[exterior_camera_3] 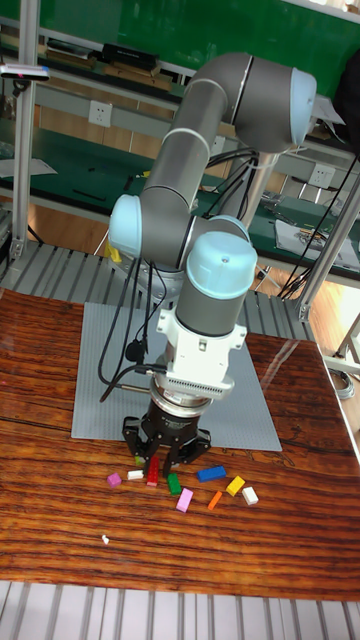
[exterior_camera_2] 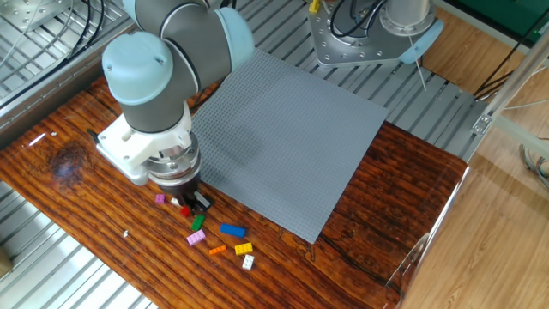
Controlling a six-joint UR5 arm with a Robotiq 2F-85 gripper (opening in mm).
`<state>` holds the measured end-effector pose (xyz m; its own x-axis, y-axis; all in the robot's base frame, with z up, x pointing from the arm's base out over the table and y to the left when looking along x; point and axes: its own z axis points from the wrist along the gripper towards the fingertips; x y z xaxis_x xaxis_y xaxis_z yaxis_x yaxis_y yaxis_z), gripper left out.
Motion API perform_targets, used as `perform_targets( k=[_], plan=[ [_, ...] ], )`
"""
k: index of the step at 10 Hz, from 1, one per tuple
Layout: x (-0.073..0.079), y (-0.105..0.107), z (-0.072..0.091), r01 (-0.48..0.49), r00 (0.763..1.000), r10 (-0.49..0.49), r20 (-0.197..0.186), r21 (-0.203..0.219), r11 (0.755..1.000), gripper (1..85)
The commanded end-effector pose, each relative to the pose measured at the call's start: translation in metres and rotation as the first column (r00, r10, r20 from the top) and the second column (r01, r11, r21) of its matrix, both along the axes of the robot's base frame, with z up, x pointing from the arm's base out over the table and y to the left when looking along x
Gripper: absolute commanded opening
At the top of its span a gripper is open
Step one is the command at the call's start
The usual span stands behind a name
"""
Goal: Build with small Lego blocks
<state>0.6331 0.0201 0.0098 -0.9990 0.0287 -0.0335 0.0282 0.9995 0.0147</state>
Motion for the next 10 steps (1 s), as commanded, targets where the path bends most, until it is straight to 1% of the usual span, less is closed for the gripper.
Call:
perform_targets(
  k=[1,6,8,10],
  plan=[
    [0.0011,0.0017,-0.0015,0.009,1.0,-0.009,-0.013,0.003,1.0,33.0],
    [-0.0016,-0.0066,-0.0031,-0.008,0.999,0.008,-0.034,-0.01,1.0,32.0],
    [-0.0026,-0.0044,-0.0028,-0.008,0.999,0.008,-0.037,-0.002,1.0,32.0],
    [-0.0021,-0.0052,-0.0009,-0.008,0.999,0.008,-0.039,-0.003,1.0,31.7]
  ],
)
